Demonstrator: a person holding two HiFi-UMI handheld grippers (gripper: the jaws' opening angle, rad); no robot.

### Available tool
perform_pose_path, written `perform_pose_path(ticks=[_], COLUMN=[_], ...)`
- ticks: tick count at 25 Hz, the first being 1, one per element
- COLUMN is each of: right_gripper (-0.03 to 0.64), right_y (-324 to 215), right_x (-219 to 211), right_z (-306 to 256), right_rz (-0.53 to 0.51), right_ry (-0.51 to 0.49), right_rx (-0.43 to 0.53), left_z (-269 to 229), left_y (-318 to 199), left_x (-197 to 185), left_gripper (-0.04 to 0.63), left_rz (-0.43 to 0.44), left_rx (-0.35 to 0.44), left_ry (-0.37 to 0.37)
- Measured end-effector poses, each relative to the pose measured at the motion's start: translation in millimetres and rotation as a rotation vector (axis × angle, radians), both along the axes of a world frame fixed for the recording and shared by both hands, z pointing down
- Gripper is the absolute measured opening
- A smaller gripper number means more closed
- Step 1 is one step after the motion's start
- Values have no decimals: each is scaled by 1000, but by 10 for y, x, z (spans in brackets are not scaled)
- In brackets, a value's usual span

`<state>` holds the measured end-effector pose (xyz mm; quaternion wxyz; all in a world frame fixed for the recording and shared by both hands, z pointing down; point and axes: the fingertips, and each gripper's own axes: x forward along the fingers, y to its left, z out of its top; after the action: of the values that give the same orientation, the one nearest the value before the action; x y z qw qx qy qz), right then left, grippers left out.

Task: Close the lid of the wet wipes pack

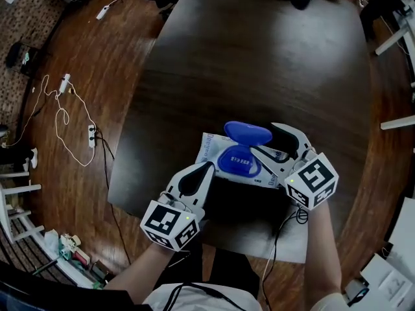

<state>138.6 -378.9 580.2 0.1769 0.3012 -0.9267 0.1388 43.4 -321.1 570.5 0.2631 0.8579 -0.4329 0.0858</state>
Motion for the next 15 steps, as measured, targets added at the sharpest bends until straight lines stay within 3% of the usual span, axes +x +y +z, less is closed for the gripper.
perform_pose_path(ticks=[15], right_gripper=[262], right_y=[159], right_x=[-162], right_z=[-154], right_rz=[-8], right_ry=[-7], right_rx=[45], left_z=[1], left_y=[34], left_x=[-171], left_gripper=[-2], left_rz=[-39], left_rx=[23], left_ry=[-1])
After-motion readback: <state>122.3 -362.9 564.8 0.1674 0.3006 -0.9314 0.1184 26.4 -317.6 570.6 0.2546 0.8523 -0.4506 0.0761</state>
